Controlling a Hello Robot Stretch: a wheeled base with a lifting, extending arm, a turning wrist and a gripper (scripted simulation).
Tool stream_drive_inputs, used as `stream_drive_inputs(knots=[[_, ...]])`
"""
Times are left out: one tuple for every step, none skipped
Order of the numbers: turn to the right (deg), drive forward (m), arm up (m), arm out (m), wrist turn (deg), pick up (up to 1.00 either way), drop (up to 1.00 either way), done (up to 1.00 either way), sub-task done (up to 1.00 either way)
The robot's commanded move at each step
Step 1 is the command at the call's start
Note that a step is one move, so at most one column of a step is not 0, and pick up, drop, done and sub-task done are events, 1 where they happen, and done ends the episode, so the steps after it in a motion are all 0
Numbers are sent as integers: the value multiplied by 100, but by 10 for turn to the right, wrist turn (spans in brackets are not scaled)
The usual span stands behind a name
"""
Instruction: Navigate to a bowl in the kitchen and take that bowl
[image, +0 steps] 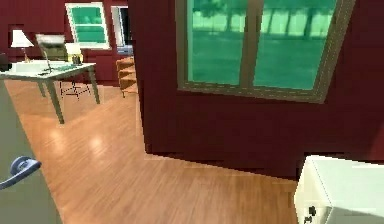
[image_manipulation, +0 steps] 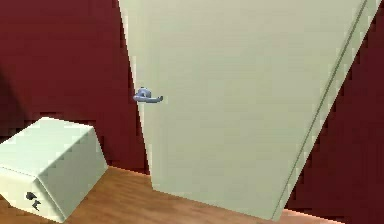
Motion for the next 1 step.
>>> stream_drive_inputs(knots=[[-30,0,0,0,0,0,0,0,0]])
